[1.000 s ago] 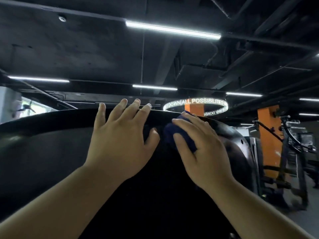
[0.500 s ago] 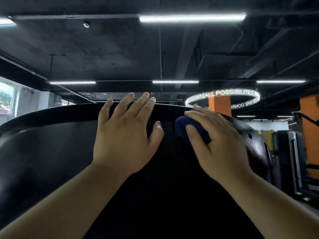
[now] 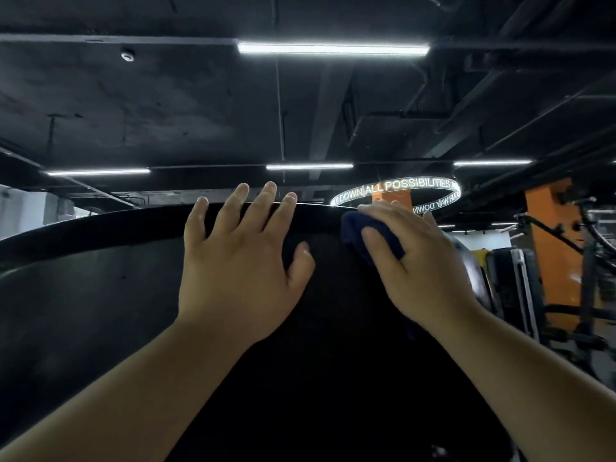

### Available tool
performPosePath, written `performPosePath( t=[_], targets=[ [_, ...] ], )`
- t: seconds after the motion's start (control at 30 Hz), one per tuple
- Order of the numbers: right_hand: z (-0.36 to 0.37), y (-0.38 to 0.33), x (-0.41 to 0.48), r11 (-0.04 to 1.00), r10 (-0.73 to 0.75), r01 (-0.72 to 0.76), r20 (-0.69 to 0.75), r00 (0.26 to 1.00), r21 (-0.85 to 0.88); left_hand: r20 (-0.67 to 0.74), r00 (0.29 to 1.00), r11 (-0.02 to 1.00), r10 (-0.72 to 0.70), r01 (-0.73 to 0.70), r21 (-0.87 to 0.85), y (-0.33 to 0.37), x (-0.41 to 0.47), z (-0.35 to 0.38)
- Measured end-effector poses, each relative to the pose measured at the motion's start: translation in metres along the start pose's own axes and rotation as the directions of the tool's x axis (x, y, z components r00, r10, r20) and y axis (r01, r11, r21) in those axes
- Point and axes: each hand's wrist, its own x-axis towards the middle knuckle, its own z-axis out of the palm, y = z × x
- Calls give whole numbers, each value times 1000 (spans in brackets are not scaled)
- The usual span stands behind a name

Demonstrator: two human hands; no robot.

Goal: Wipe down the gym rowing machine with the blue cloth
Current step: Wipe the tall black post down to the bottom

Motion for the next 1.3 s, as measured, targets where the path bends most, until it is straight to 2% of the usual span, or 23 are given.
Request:
performPosePath(
  t=[0.1,0.13,0.2,0.3,0.4,0.43,0.53,0.6,0.73,0.83,0.87,0.93,1.03,1.17,1.3],
  targets=[
    [-9,9,35,970,235,-239,75,969,45,28,1000,1000,8,-9,18,0,1,-2],
    [-8,13,38,965,255,-258,66,965,39,47,999,1000,11,-13,29,0,2,-4],
    [-2,16,23,978,207,-207,-4,978,17,112,994,998,8,-15,58,2,2,-7],
    [3,25,-16,999,33,-31,-101,994,18,198,980,997,-5,-11,80,15,7,-14],
    [-7,54,-19,987,-158,158,-15,987,12,180,984,997,-21,8,73,33,15,-12],
    [-12,61,-10,985,-168,167,23,985,40,174,984,997,-29,17,70,41,17,-10],
    [-17,82,22,989,-28,15,87,996,148,173,984,997,-41,28,76,68,25,-4],
    [-12,89,22,977,42,-49,38,998,206,179,983,997,-41,28,78,86,29,0],
    [-7,98,-28,975,-19,27,-38,999,219,173,984,994,-46,27,106,122,33,11],
    [-14,126,-37,965,-186,179,18,982,190,165,983,989,-79,57,138,138,34,16],
    [-18,132,-26,966,-185,174,44,982,189,161,984,987,-79,55,150,143,34,18],
    [-24,142,4,971,-54,27,111,992,236,162,985,985,-53,24,171,153,32,23],
    [-19,150,19,955,57,-87,112,992,282,153,988,979,-1,-30,202,163,28,33],
    [-17,147,-48,972,31,-37,29,999,232,123,992,971,6,-35,236,165,25,38],
    [-22,159,-50,974,-61,41,83,995,223,120,993,971,13,-41,236,166,24,41]
  ],
)
